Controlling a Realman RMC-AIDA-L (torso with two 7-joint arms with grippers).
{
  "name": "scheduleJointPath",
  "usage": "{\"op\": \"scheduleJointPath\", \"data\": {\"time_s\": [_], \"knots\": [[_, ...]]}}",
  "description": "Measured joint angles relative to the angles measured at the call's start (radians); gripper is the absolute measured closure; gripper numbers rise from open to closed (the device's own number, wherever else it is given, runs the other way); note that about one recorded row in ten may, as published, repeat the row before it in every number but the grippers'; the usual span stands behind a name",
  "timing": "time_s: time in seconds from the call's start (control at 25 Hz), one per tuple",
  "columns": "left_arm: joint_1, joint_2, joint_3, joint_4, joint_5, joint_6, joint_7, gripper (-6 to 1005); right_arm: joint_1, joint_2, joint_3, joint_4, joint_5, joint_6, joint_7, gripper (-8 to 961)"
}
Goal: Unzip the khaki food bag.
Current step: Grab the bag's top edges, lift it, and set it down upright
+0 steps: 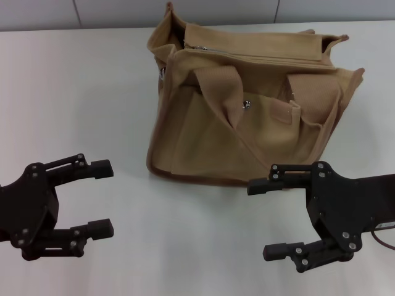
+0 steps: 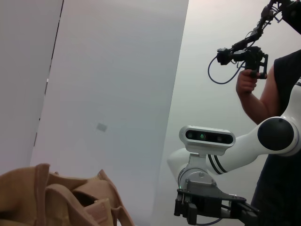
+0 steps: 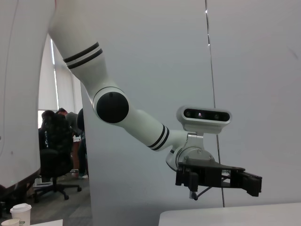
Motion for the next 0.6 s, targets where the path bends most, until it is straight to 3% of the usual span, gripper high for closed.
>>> {"op": "scheduleJointPath", "data": {"time_s": [0.44,0.56,0.6], "knots": [[-0.001,-0.005,-0.021,-0.004,0.001,-0.012,-0.008,171,-0.010,0.004,0.011,0.020,0.003,0.002,-0.001,158],[0.005,-0.026,-0.073,-0.004,0.002,-0.025,-0.022,175,-0.016,0.004,0.034,0.028,0.004,0.014,-0.002,159],[0.011,-0.052,-0.113,-0.003,0.003,-0.042,-0.024,177,-0.023,0.004,0.070,0.036,0.004,0.028,-0.002,159]]}}
